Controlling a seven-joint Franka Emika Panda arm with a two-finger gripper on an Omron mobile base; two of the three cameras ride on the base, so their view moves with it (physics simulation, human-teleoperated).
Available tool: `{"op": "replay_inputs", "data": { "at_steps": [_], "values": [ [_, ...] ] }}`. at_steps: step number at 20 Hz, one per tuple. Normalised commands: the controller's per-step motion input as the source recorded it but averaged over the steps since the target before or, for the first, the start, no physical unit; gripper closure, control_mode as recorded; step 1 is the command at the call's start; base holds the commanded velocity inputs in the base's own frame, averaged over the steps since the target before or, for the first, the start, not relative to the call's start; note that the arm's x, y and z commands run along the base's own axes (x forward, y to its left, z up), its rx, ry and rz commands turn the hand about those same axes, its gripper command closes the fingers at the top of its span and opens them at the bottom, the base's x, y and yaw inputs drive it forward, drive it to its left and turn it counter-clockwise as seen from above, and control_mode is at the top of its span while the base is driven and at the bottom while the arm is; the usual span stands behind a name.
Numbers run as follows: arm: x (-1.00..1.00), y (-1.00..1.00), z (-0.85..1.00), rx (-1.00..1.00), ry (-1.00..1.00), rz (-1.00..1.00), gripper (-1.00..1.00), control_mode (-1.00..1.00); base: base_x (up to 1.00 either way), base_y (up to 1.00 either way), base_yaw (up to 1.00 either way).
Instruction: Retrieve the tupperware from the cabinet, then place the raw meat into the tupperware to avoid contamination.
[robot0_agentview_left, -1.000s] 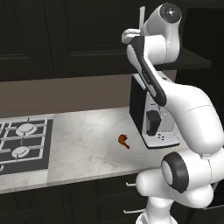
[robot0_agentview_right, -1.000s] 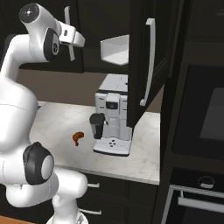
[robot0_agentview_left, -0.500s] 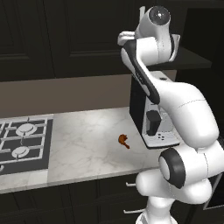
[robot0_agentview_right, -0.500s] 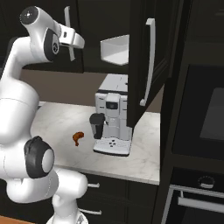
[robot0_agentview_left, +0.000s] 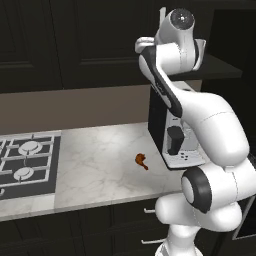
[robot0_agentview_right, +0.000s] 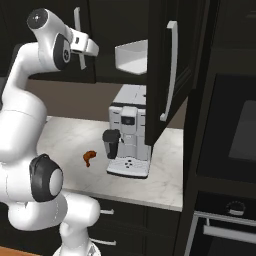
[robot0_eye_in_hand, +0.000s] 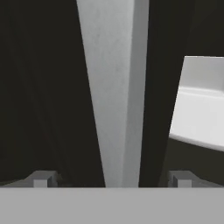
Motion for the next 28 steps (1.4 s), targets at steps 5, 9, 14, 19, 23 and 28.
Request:
{"op": "replay_inputs", "data": {
  "at_steps": [5, 9, 14, 19, 23, 28],
  "values": [
    [0.27, -0.07, -0.26, 0.00, -0.05, 0.00, -1.00, -1.00, 0.00, 0.00, 0.00],
    [0.20, 0.00, -0.13, 0.02, -0.03, 0.00, 1.00, -1.00, 0.00, 0.00, 0.00],
    [0.17, 0.00, -0.05, 0.00, -0.03, 0.00, 1.00, -1.00, 0.00, 0.00, 0.00],
    [0.09, 0.04, -0.04, 0.00, -0.01, 0.00, 1.00, -1.00, 0.00, 0.00, 0.00],
    [-0.21, 0.17, 0.00, 0.00, 0.02, 0.00, 1.00, -1.00, 0.00, 0.00, 0.00],
    [-0.67, 0.23, 0.12, 0.00, 0.00, -0.05, 1.00, -1.00, 0.00, 0.00, 0.00]
  ]
}}
